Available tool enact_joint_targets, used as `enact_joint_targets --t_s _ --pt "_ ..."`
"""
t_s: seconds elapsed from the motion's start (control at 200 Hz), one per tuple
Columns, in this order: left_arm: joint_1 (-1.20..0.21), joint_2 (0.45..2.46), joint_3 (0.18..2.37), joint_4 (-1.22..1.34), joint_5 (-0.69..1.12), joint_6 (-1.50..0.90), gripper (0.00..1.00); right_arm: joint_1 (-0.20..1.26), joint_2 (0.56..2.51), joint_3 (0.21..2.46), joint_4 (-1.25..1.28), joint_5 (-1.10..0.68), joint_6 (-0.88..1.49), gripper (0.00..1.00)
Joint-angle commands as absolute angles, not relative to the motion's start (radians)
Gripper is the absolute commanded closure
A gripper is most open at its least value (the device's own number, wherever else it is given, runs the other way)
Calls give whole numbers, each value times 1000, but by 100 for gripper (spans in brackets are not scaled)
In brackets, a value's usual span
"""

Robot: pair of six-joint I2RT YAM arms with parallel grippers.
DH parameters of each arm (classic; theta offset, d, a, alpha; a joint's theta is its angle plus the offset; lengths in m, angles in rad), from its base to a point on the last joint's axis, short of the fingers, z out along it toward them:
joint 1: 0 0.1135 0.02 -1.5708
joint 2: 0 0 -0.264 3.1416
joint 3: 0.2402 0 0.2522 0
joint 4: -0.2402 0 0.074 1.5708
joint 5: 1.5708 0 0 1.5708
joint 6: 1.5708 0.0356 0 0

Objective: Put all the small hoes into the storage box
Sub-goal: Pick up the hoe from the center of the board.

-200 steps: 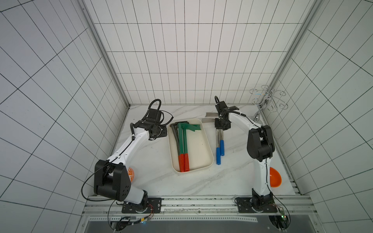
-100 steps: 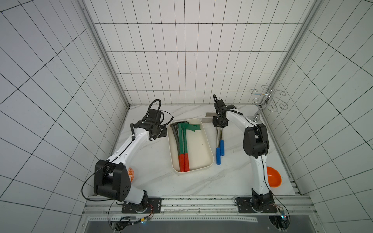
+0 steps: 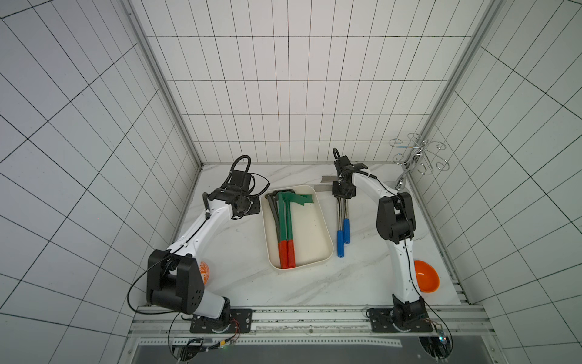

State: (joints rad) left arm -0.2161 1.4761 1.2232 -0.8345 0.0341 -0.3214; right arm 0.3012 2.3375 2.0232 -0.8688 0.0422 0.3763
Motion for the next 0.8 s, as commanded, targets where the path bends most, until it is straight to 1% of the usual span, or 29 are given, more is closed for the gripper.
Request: enact_joint_targets --t_s 0.0,0.795 --pt "-212 1467 1212 -818 38 -318 58 296 2352 2100 -897 37 377 66" --pt "-212 1462 1204 -816 39 -317 58 325 2397 2109 -893 26 407 66"
